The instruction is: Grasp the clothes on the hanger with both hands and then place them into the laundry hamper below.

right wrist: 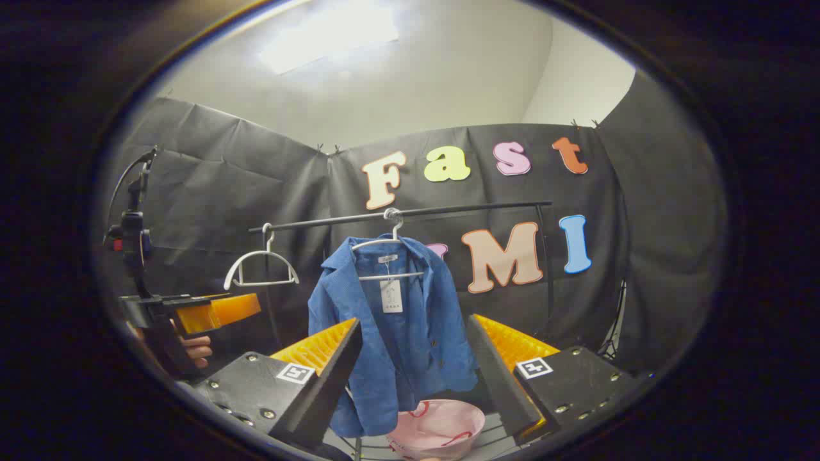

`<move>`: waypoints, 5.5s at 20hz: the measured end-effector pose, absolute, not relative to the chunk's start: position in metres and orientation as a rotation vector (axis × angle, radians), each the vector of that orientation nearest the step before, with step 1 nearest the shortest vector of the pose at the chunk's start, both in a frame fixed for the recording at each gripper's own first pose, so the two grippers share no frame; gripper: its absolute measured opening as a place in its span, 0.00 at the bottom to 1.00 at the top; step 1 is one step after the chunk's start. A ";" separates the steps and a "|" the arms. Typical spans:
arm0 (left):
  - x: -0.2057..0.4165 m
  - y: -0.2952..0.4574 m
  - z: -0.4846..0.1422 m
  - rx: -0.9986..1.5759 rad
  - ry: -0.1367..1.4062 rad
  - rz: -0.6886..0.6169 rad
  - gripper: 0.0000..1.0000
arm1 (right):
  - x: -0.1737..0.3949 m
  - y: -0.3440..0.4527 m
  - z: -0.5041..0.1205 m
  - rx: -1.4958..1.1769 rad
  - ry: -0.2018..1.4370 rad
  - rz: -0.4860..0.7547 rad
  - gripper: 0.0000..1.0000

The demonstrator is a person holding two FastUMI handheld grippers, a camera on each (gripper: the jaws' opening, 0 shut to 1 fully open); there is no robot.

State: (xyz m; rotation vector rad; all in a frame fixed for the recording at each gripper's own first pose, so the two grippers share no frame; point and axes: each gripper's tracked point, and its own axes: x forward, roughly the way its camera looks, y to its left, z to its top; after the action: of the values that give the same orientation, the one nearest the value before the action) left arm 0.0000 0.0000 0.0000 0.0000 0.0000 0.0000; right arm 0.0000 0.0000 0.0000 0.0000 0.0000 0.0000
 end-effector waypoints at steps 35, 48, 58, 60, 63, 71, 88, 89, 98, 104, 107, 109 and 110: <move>0.074 -0.066 -0.066 -0.067 0.157 -0.117 0.93 | 0.043 -0.030 -0.067 -0.114 0.089 -0.037 0.95; 0.166 -0.045 -0.091 0.011 0.190 0.066 0.94 | 0.127 -0.061 -0.061 -0.072 0.100 -0.029 0.99; 0.197 -0.029 -0.091 -0.130 0.181 -0.004 0.31 | 0.239 -0.057 -0.103 -0.190 0.114 0.018 0.99; 0.199 -0.029 -0.096 -0.116 0.189 -0.023 0.09 | 0.257 -0.054 -0.108 -0.146 0.130 0.021 1.00; 0.193 -0.030 -0.092 -0.100 0.189 -0.050 0.02 | 0.285 -0.048 -0.112 -0.094 0.124 0.015 0.95; 0.166 -0.036 -0.074 -0.053 0.131 -0.114 0.02 | 0.373 -0.055 -0.111 -0.199 0.047 -0.029 0.94; 0.166 -0.036 -0.081 -0.002 0.157 -0.116 0.02 | 0.447 -0.089 -0.095 -0.072 0.020 -0.143 0.06; 0.164 -0.033 -0.078 -0.006 0.151 -0.121 0.02 | 0.439 -0.093 -0.089 -0.096 0.003 -0.159 0.05; 0.136 0.003 -0.019 -0.006 0.020 -0.063 0.01 | 0.393 -0.112 -0.048 -0.169 -0.039 -0.214 0.05; 0.134 0.025 0.021 0.061 -0.033 -0.020 0.01 | 0.389 -0.116 -0.034 -0.150 -0.039 -0.220 0.05; 0.134 0.029 0.031 0.117 -0.045 -0.014 0.02 | 0.392 -0.120 -0.026 -0.155 -0.048 -0.225 0.05; 0.131 0.042 0.050 0.185 -0.093 0.036 0.01 | 0.395 -0.125 -0.022 -0.153 -0.047 -0.232 0.05; 0.128 0.049 0.064 0.216 -0.127 0.057 0.02 | 0.397 -0.126 -0.018 -0.151 -0.054 -0.227 0.05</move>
State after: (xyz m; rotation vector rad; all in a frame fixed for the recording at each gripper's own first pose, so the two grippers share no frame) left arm 0.1283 0.0487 0.0644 0.2160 -0.1268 0.0571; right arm 0.3972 -0.1262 -0.0181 -0.1508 -0.0544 -0.2272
